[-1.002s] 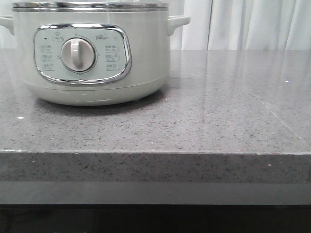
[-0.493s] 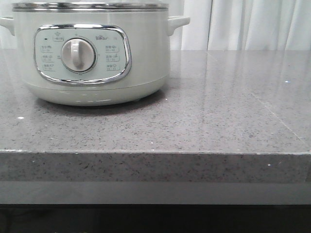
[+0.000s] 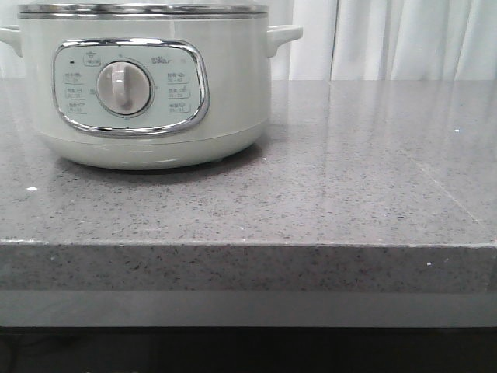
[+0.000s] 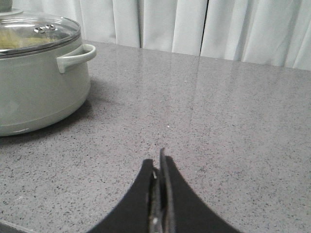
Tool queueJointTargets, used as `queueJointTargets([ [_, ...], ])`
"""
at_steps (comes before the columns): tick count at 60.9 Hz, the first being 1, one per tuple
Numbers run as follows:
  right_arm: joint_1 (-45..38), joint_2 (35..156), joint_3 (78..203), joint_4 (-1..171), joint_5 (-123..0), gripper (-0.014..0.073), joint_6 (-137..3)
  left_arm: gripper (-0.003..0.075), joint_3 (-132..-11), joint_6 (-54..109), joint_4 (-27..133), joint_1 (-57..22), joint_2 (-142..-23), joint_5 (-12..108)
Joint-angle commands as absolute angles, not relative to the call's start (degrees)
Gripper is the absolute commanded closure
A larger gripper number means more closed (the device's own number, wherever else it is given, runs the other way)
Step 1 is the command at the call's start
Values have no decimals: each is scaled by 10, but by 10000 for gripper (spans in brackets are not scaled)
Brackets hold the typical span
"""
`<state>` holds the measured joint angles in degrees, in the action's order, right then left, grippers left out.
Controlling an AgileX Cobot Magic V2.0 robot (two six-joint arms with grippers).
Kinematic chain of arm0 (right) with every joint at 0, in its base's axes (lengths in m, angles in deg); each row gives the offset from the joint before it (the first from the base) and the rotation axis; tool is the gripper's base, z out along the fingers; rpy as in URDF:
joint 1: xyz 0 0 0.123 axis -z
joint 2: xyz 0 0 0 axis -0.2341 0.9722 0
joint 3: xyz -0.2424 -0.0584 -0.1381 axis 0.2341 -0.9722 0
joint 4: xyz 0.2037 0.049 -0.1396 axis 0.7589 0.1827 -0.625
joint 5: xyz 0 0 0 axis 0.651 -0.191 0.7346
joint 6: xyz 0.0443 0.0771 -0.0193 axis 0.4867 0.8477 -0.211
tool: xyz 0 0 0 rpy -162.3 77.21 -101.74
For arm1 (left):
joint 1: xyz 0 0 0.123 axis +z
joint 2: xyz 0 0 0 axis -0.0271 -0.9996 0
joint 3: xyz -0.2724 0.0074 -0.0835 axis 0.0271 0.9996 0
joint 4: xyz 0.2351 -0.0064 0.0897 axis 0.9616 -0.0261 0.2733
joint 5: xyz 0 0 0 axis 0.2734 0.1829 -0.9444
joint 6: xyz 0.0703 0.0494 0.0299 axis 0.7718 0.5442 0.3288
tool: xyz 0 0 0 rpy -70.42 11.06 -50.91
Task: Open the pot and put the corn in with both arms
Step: 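Release the lid knob and withdraw the left gripper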
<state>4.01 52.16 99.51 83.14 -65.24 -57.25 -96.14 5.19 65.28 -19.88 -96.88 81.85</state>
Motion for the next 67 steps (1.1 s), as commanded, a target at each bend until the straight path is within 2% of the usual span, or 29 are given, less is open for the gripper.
queueJointTargets([
  [1,42,525,1012,837,-614,661,-577,738,-919,54,637,-202,-903,737],
  [22,42,525,1012,837,-614,661,-577,738,-611,54,637,-202,-615,536],
  [40,42,525,1012,837,-614,661,-577,738,-447,54,637,-202,-381,514],
  [50,42,525,1012,837,-614,661,-577,738,-419,54,637,-202,-323,514],
  [67,42,525,1012,837,-614,661,-577,738,-397,54,637,-202,-319,515],
])
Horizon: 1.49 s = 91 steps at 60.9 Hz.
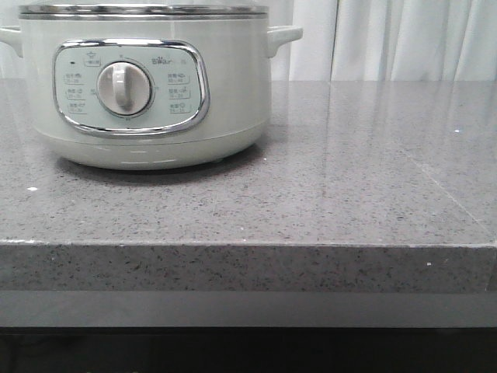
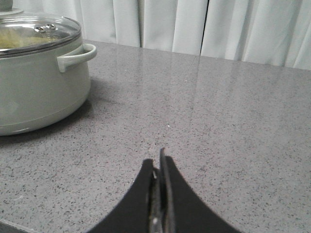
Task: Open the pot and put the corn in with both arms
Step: 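Release the lid knob and withdraw the left gripper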
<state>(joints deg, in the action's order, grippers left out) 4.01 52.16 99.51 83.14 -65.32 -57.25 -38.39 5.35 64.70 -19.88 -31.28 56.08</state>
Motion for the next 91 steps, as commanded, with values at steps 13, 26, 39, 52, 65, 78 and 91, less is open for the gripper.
queueJointTargets([
  [13,42,525,1012,837,-614,661,-577,738,-397,54,637,-202,-319,514],
  [26,42,525,1012,837,-614,661,-577,738,-388,-81,771,-202,-318,504],
  [39,42,525,1012,837,-614,661,-577,738,-354,-83,781,-163,-287,500],
  [52,42,525,1012,837,-614,661,-577,738,-286,-83,779,-44,-234,496],
  [65,42,525,1012,837,-614,661,-577,738,-199,-83,773,20,-231,450],
  [78,42,525,1012,837,-614,661,-577,738,-136,-83,773,24,-231,446],
  [91,42,525,1012,837,-614,661,-577,738,-135,-83,773,24,-231,441],
])
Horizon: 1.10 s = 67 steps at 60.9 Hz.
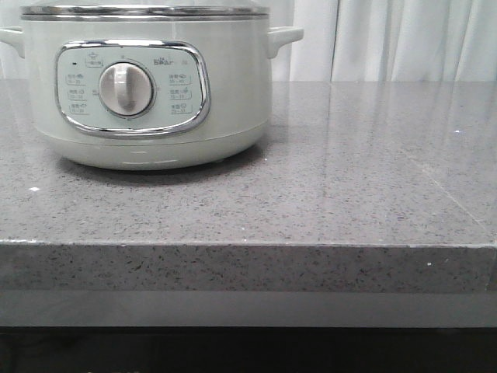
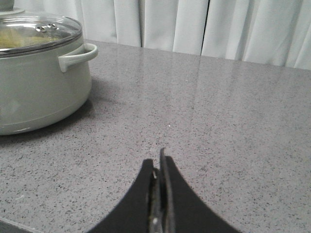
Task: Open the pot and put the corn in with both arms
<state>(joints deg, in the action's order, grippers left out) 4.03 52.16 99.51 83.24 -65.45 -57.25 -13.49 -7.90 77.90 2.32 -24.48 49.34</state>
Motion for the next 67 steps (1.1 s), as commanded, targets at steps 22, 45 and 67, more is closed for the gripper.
queueJointTargets([
  [22,42,525,1012,837,-614,661,-577,738,-135,-83,773,24,-231,441],
  [45,42,525,1012,837,-614,661,-577,738,-135,-83,773,24,-231,441],
  [67,72,500,945,813,-539,661,-565,738,-135,-83,773,24,-231,441],
])
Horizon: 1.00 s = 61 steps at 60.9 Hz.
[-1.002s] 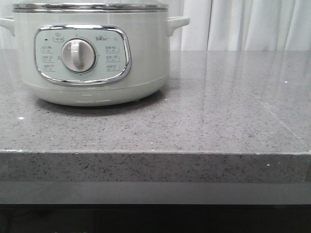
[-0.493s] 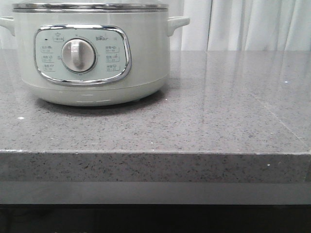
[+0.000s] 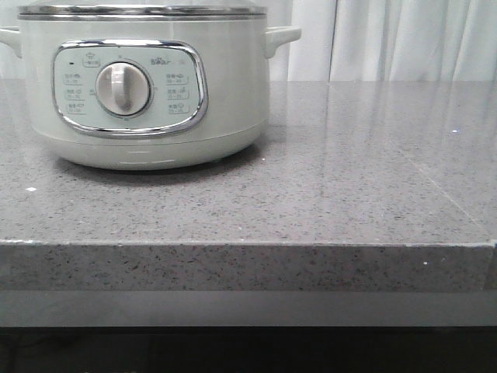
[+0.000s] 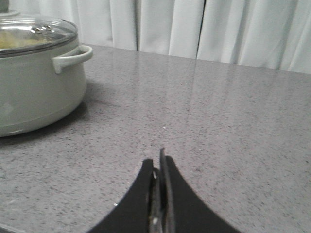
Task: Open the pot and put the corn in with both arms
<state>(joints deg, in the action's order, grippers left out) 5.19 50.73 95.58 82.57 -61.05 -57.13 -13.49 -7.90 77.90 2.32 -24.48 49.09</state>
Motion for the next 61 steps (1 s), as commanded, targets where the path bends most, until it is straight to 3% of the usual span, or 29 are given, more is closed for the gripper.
queueJointTargets([
  [1,76,494,938,811,-536,661,-563,738,-135,-83,773,24,-231,441],
  [20,132,362,789,808,-535,661,-520,738,-135,-83,773,24,-231,441],
  [61,133,350,790,808,-554,661,-519,738,-135,-83,773,24,-232,441],
])
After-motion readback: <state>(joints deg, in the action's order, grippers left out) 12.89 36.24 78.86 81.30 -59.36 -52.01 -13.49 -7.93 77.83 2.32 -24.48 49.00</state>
